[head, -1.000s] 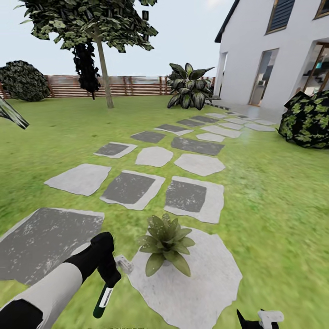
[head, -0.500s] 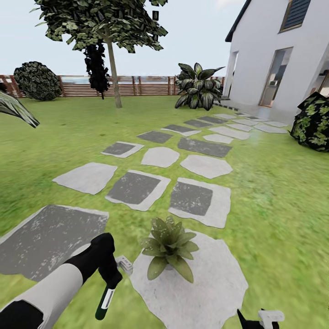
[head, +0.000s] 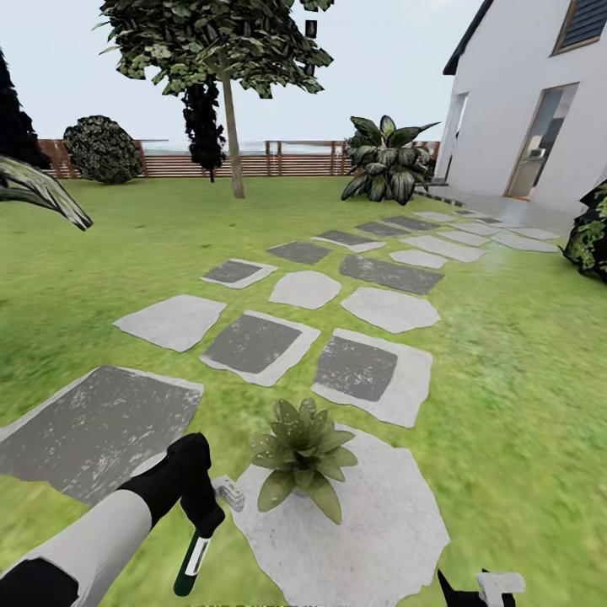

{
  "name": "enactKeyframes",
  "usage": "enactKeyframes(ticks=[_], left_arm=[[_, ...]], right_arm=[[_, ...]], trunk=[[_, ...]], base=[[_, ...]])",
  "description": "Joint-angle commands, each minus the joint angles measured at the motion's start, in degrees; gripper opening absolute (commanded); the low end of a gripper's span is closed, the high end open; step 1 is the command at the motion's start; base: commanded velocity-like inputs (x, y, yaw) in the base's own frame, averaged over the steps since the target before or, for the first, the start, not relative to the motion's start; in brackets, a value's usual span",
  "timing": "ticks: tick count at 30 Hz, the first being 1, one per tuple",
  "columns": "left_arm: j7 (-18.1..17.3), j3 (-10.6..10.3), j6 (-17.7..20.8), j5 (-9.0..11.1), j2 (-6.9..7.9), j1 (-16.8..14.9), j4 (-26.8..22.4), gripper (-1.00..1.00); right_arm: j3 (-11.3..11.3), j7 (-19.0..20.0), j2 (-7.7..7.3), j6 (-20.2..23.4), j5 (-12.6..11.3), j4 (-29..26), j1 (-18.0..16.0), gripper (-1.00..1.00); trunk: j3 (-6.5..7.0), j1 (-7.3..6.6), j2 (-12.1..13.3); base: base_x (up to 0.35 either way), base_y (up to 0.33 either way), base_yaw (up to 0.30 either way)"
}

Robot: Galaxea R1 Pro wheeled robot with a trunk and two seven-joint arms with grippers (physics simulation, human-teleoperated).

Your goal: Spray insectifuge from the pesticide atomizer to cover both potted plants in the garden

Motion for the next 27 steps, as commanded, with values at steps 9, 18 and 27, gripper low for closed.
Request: enactKeyframes(ticks=[9, 18, 27], left_arm=[[-0.47, 0.18, 0.32, -0.54, 0.49, 0.10, 0.01, -1.00], [3.07, 5.47, -0.30, -0.60, 0.92, 0.97, 2.63, -1.00], [3.62, 5.92, -4.91, -1.21, 1.09, 4.16, 3.10, -1.00]], right_arm=[[-0.49, 0.51, 0.00, -0.10, 0.06, 0.02, -0.02, 1.00], [-0.49, 0.51, 0.08, -0.10, 0.06, 0.02, -0.01, 1.00], [-0.49, 0.51, 0.08, -0.10, 0.10, 0.03, -0.02, 1.00]], trunk=[[-0.06, -0.02, -0.03], [-0.06, -0.02, -0.03], [-0.06, -0.02, -0.03]], base=[[0.053, -0.268, 0.277], [0.162, -0.255, 0.277], [0.121, -0.116, 0.277]])
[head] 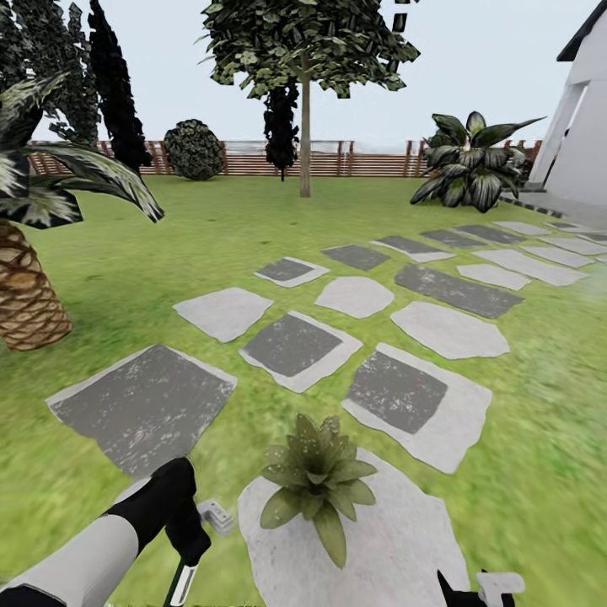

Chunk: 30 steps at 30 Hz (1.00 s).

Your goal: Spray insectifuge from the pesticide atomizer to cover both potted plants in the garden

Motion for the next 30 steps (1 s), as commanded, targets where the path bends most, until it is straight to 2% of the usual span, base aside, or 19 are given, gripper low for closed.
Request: enactKeyframes(ticks=[1, 5, 10, 19, 21, 24, 26, 30], left_arm=[[-0.51, -0.12, 0.28, -0.40, 0.02, 0.00, -0.14, -1.00], [0.08, -0.06, 0.26, -0.39, 0.03, 0.02, -0.16, -1.00], [3.27, 0.06, 0.31, 0.14, -0.10, 0.03, -0.17, -1.00], [3.71, 0.19, 0.34, 0.29, -0.16, 0.03, -0.17, -1.00], [3.69, 1.16, 0.34, 0.30, -0.16, 0.03, -0.17, -1.00], [3.71, 5.71, 0.18, 0.22, -0.16, 0.03, -0.17, -1.00], [3.71, 7.21, 0.11, 0.16, -0.16, 0.03, -0.17, -1.00], [3.71, 7.87, 0.08, 0.02, -0.16, 0.03, -0.17, -1.00]], right_arm=[[-0.49, 0.50, -0.01, -0.11, 0.03, 0.01, -0.04, 1.00], [-0.49, 0.50, -0.01, -0.11, 0.07, 0.02, -0.04, 1.00], [-0.49, 0.50, -0.03, -0.11, 0.02, 0.00, -0.05, 1.00], [-0.49, 0.50, -0.01, -0.11, 0.07, 0.03, -0.03, 1.00], [-0.47, 0.50, -0.01, -0.11, 0.07, 0.07, 0.00, 1.00], [-0.47, 0.50, -0.01, -0.11, 0.08, 0.09, -0.04, 1.00], [-0.45, 0.50, -0.01, -0.11, 0.08, 0.09, 0.00, 1.00], [-0.41, 0.50, -0.01, -0.11, 0.08, 0.09, -0.02, 1.00]], trunk=[[-0.05, -0.01, -0.02], [-0.05, -0.01, -0.02], [-0.05, -0.01, -0.02], [-0.05, -0.01, -0.02], [-0.05, -0.01, -0.02], [-0.05, -0.01, -0.02], [-0.05, -0.01, -0.02], [-0.05, -0.01, -0.02]], base=[[0.003, -0.002, 0.277], [0.001, -0.001, 0.253], [-0.120, -0.085, 0.053], [-0.228, -0.172, 0.002], [-0.113, -0.185, 0.075], [0.025, -0.208, 0.205], [0.131, -0.233, 0.258], [0.179, -0.231, 0.271]])
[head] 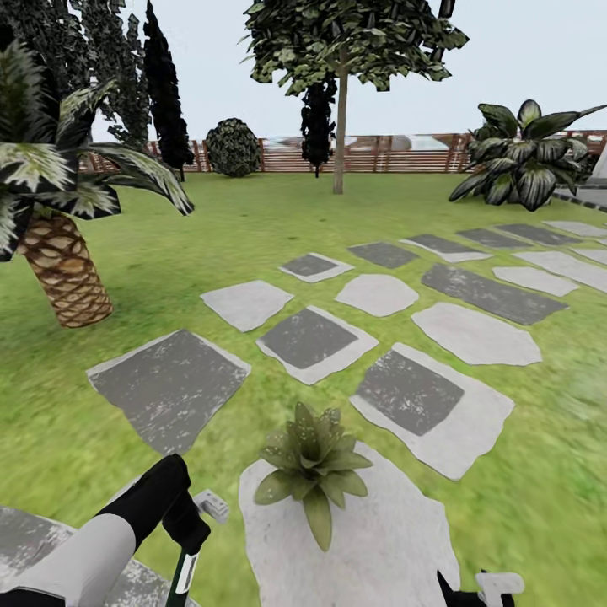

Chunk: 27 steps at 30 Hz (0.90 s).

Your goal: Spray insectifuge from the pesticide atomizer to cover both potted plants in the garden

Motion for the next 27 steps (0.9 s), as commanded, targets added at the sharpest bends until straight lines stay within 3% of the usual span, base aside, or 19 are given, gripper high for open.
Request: enactKeyframes(ticks=[1, 14, 20, 23, 27], left_arm=[[-0.57, -0.16, 0.17, -0.58, 0.02, -0.03, -0.11, -1.00], [-0.88, -0.71, 0.21, -1.24, 0.24, 0.34, -0.16, -1.00], [-1.61, -4.49, 0.36, -1.15, -0.44, -0.98, -0.76, -1.00], [-5.02, -5.79, 0.77, -1.11, -0.57, -3.99, -0.35, -1.00], [-6.06, -7.32, 0.94, -1.06, -0.56, -4.44, -0.18, -1.00]], right_arm=[[-0.51, 0.51, -0.01, -0.10, 0.04, 0.02, -0.02, 1.00], [-0.49, 0.51, 0.22, -0.10, 0.04, 0.02, -0.02, 1.00], [-0.56, 0.44, -0.03, -0.10, 0.01, -0.01, -0.01, 1.00], [-0.67, 0.42, -0.51, -0.10, -0.04, -0.06, -0.01, 1.00], [-0.60, 0.42, -0.69, -0.09, -0.05, -0.01, -0.01, 1.00]], trunk=[[-0.06, 0.01, -0.02], [-0.06, 0.01, -0.02], [-0.06, 0.01, -0.02], [-0.06, 0.01, -0.02], [-0.06, 0.01, -0.02]], base=[[0.213, -0.205, 0.274], [0.035, -0.025, 0.240], [0.000, 0.000, 0.013], [0.000, 0.000, 0.000], [0.000, 0.000, 0.008]])
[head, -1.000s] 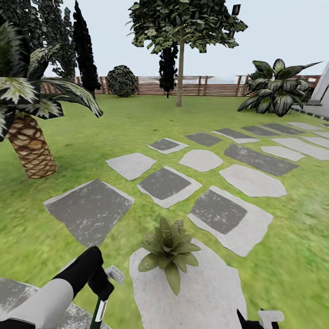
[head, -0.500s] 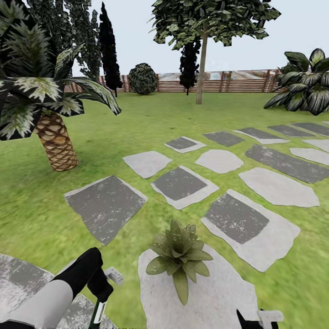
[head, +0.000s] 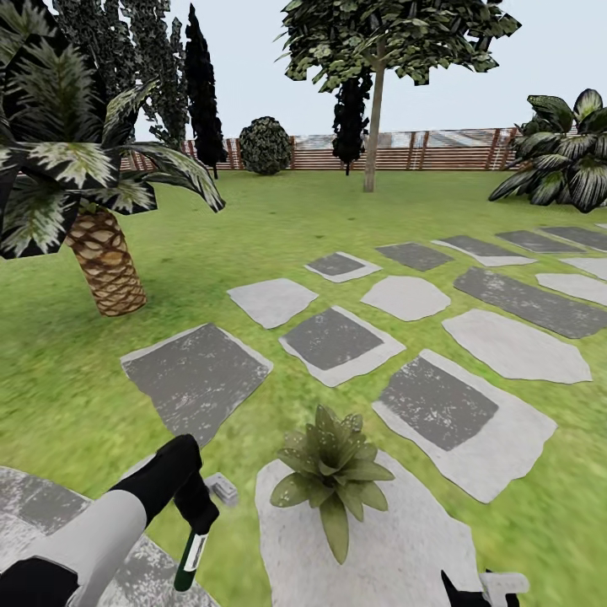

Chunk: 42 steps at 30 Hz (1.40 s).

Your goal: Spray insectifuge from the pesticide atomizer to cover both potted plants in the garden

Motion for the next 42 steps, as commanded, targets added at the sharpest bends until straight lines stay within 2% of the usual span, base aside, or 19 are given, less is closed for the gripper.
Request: enactKeyframes(ticks=[1, 6, 12, 20, 32, 42], left_arm=[[-0.56, -0.40, 0.32, -0.47, 0.06, 0.10, -0.16, -1.00], [-0.53, -0.47, 0.24, -0.55, 0.09, 0.28, -0.18, -1.00], [-0.65, -0.27, 0.16, -0.48, 0.01, 0.27, -0.31, -1.00], [-0.26, 0.41, 0.15, -0.46, 0.01, 0.34, -0.12, -1.00], [-0.14, 0.36, 0.21, -0.22, -0.08, 0.33, -0.30, -1.00], [-0.14, 0.51, 0.24, -0.03, -0.04, 0.34, -0.35, -1.00]], right_arm=[[-0.47, 0.51, -0.01, -0.11, 0.05, 0.03, -0.06, 1.00], [-0.46, 0.51, -0.02, -0.11, 0.04, 0.04, -0.03, 1.00], [-0.46, 0.51, -0.01, -0.12, 0.09, 0.04, -0.05, 1.00], [-0.46, 0.51, -0.02, -0.11, 0.10, 0.04, -0.03, 1.00], [-0.44, 0.51, 0.06, -0.07, 0.13, 0.04, -0.06, 1.00], [-0.44, 0.51, 0.14, -0.09, 0.13, 0.04, -0.07, 1.00]], trunk=[[-0.05, -0.01, -0.02], [-0.05, -0.01, -0.02], [-0.05, -0.01, -0.02], [-0.05, -0.01, -0.02], [-0.05, -0.01, -0.02], [-0.05, -0.01, -0.02]], base=[[0.000, 0.000, 0.118], [0.000, -0.009, 0.245], [0.000, -0.215, 0.245], [-0.070, -0.269, 0.031], [-0.185, -0.233, 0.008], [0.028, -0.266, 0.232]])
